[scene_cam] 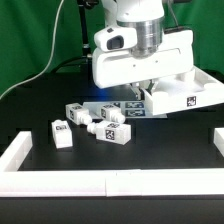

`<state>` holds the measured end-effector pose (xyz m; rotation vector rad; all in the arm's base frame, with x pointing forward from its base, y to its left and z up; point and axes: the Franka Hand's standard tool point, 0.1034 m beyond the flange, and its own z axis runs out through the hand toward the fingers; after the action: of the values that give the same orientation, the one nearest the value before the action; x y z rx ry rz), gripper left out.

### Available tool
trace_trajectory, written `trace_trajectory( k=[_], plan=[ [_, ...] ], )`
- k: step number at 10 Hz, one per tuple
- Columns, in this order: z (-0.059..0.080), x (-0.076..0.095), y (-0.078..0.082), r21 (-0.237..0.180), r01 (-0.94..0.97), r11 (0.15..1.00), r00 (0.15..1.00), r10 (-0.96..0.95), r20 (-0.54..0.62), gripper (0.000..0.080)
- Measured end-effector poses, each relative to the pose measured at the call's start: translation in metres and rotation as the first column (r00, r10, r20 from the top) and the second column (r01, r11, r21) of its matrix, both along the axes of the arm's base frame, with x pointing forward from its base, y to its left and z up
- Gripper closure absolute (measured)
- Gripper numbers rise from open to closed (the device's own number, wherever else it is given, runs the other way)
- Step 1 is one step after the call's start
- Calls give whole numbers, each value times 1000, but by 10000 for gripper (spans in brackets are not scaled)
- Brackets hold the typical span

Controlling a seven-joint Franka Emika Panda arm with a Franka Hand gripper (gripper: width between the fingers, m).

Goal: Assemble one leg

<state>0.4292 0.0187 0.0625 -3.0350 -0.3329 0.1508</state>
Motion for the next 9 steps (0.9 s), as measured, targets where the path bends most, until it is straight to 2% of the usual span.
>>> trace_trajectory(
  k=[4, 5, 6, 7, 8, 9],
  plan=[
    [-4, -2, 1, -4, 9, 1000, 1000, -9, -14, 745],
    [-3, 6, 5, -24, 27, 999, 999, -28, -26, 745],
    [6, 27, 7, -28, 45, 999, 998, -46, -49, 745],
    [17, 50, 2, -22, 40, 999, 996, -42, -74, 745],
    [27, 76, -9, -17, 42, 999, 995, -43, -94, 745],
    [31, 91, -19, -11, 38, 999, 994, -39, -101, 745]
  ],
)
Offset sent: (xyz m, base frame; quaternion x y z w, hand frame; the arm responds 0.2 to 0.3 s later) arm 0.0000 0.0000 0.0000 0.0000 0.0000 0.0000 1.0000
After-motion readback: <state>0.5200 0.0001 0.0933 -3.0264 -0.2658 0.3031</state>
